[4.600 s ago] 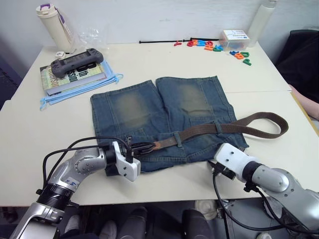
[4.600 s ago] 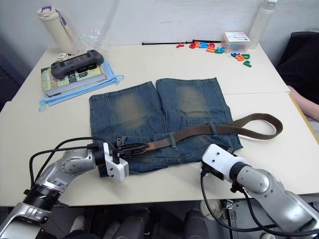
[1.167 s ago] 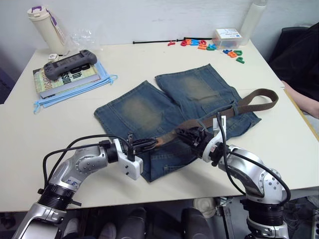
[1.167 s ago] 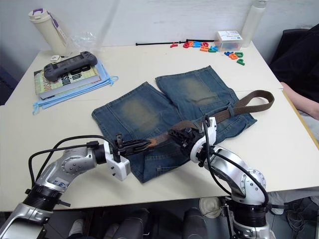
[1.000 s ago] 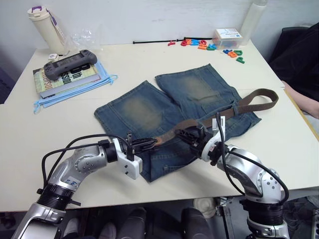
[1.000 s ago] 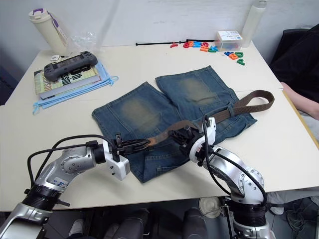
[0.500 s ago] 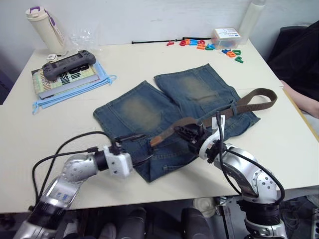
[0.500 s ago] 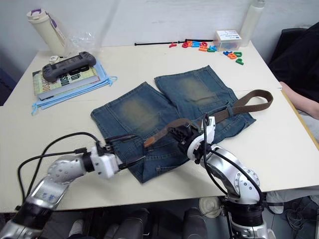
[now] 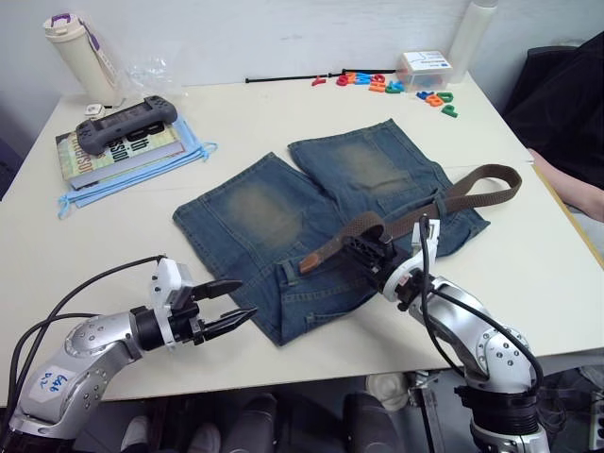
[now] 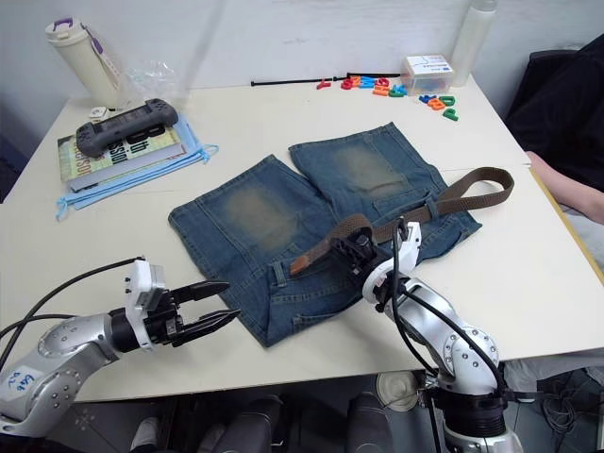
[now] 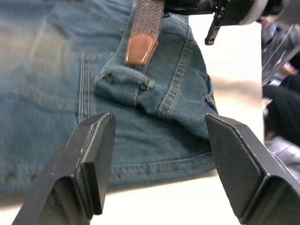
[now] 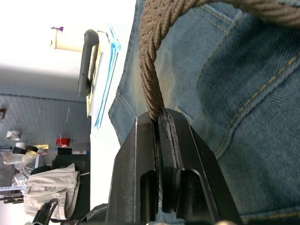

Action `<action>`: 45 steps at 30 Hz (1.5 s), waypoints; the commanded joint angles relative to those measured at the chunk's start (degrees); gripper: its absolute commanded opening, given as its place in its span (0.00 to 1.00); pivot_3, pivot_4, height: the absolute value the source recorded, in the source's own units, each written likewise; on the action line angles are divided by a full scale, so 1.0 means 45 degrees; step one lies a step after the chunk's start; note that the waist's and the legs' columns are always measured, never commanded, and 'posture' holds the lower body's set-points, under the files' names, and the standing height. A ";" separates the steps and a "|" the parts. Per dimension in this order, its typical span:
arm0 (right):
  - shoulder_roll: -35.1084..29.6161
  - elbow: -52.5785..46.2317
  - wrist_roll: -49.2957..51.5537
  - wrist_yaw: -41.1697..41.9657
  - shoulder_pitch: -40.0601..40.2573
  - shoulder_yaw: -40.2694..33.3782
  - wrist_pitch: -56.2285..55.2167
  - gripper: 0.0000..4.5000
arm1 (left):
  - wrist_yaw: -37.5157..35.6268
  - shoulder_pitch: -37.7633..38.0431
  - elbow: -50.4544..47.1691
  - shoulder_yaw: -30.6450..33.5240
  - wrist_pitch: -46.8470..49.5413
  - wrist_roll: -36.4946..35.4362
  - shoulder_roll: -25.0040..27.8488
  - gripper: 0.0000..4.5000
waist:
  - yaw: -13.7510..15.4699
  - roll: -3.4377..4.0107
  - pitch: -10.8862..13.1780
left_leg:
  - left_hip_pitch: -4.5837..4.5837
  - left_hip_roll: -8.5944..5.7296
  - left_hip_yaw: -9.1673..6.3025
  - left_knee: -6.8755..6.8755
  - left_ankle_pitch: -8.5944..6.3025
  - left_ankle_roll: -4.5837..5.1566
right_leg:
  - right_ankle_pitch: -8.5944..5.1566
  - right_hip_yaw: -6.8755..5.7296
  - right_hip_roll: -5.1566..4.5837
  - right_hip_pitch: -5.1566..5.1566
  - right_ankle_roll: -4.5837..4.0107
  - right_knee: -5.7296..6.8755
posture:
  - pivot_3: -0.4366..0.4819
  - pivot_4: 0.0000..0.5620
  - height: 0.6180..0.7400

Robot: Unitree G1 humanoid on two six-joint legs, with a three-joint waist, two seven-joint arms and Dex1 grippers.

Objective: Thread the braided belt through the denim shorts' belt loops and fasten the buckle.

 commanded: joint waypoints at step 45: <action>0.3403 0.2374 -0.1891 0.1083 -0.0893 0.1293 0.2627 0.00 | 0.0325 -0.2835 0.5340 -0.1649 -1.3011 1.1083 -0.1781 0.75 | -0.0026 -0.0023 -0.0014 | 0.0173 0.0160 0.0231 -0.0140 -0.0031 -0.0062 | 0.0018 0.0187 0.0136 -0.0010 -0.0053 -0.0003 | 0.48 0.27 0.79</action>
